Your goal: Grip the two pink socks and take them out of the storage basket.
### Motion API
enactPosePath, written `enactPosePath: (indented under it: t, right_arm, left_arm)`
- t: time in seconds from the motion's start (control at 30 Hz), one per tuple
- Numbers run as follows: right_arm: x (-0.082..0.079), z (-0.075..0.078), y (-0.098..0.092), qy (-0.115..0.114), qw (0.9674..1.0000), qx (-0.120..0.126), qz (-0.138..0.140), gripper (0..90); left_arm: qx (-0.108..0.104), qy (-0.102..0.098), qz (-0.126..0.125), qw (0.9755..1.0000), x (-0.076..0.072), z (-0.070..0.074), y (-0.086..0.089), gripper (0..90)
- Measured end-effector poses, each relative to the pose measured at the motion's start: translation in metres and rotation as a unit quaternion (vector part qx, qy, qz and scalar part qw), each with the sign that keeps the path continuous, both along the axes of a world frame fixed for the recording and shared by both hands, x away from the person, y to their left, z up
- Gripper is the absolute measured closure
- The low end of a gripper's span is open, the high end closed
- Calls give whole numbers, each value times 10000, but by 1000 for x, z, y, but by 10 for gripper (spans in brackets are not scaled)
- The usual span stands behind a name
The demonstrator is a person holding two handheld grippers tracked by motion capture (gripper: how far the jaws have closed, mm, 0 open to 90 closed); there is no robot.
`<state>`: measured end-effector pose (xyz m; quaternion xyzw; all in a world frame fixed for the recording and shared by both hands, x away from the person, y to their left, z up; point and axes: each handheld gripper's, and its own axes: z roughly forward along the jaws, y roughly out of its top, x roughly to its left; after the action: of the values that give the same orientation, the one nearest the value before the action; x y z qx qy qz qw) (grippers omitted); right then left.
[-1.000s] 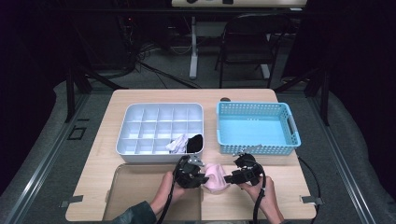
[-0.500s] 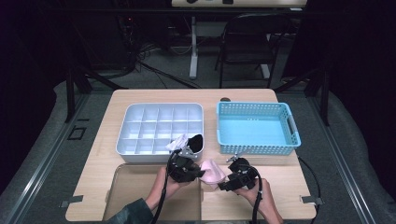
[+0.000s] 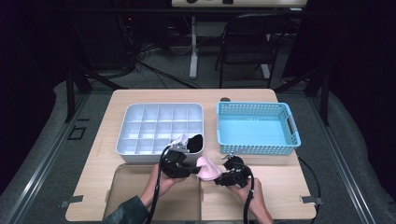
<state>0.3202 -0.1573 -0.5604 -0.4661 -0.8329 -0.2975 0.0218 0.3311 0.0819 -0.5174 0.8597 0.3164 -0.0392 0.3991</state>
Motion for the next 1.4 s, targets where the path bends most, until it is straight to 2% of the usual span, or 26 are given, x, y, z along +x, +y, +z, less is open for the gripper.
enactPosePath:
  t: [0.07, 0.1, 0.13, 0.23, 0.33, 0.43, 0.53, 0.6, 0.63, 0.7, 0.77, 0.8, 0.83, 0.93, 1.0, 1.03, 1.07, 1.1, 1.13, 1.2, 1.23, 1.3, 1.4]
  right_arm:
    - [2, -1, -2, 36, 10000, 90, 22, 758]
    - [1, -1, -3, 15, 9999, 133, 5, 778]
    - [1, 0, -3, -4, 9999, 123, -14, 785]
    - [-1, 5, -5, -157, 9999, -15, -53, 795]
    - [-4, 14, -10, -412, 9988, -214, -182, 797]
    - [-10, 24, -17, -771, 9949, -559, -322, 797]
    - [-18, 35, -21, -1096, 9894, -878, -384, 795]
    - [-21, 38, -21, -1240, 9853, -1117, -369, 792]
    - [-21, 38, -21, -1270, 9836, -1246, -313, 787]
    - [-21, 36, -20, -1162, 9827, -1429, -186, 767]
    - [-19, 30, -19, -1035, 9821, -1563, -154, 716]
    - [-18, 28, -19, -1017, 9808, -1657, -180, 702]
    - [-17, 27, -20, -959, 9808, -1690, -182, 703]
    - [-15, 25, -24, -907, 9832, -1563, -245, 694]
    - [-13, 23, -27, -828, 9850, -1491, -248, 688]
    - [-12, 22, -28, -823, 9869, -1356, -289, 687]
    - [-11, 22, -31, -762, 9866, -1424, -244, 689]
    - [-11, 22, -32, -779, 9876, -1336, -280, 712]
    - [-11, 23, -34, -724, 9889, -1272, -242, 734]
    - [-12, 25, -36, -661, 9919, -1069, -205, 787]
    - [-12, 27, -36, -627, 9919, -1092, -168, 797]
    - [-14, 31, -34, -638, 9925, -1033, -162, 803]
    - [-15, 35, -33, -559, 9934, -996, -109, 799]
  left_arm:
    - [-31, 43, 0, 10000, 1, 0, 2, 838]
    - [-94, 90, -5, 9999, 2, 0, 2, 838]
    - [-70, 110, 2, 9999, 2, 0, 2, 838]
    - [-91, 144, -18, 9999, 2, 0, 3, 838]
    - [-150, 212, -31, 9997, 2, -2, 2, 838]
    - [-230, 374, -168, 9989, 3, -4, 1, 838]
    - [-259, 500, -266, 9981, 1, -8, -2, 838]
    - [-153, 496, -266, 9983, 0, -10, -5, 839]
    - [-194, 580, -334, 9976, 0, -11, -6, 838]
    - [-128, 666, -384, 9970, 0, -16, -8, 839]
    - [-61, 758, -422, 9962, -1, -20, -10, 838]
    - [-29, 783, -436, 9960, -2, -21, -12, 838]
    - [-10, 806, -469, 9956, -4, -23, -14, 838]
    - [64, 818, -572, 9950, -7, -26, -19, 837]
    - [130, 827, -551, 9950, -8, -27, -20, 836]
    - [116, 843, -545, 9949, -8, -28, -20, 835]
    - [147, 841, -555, 9948, -8, -29, -20, 834]
    - [170, 842, -528, 9949, -8, -29, -20, 834]
    - [258, 766, -501, 9955, -8, -29, -20, 832]
    - [607, 455, -413, 9963, -11, -27, -22, 812]
    - [786, 267, -405, 9957, -12, -27, -24, 793]
    - [803, 218, -389, 9958, -14, -26, -25, 714]
    - [851, 15, -309, 9959, -17, -23, -27, 574]
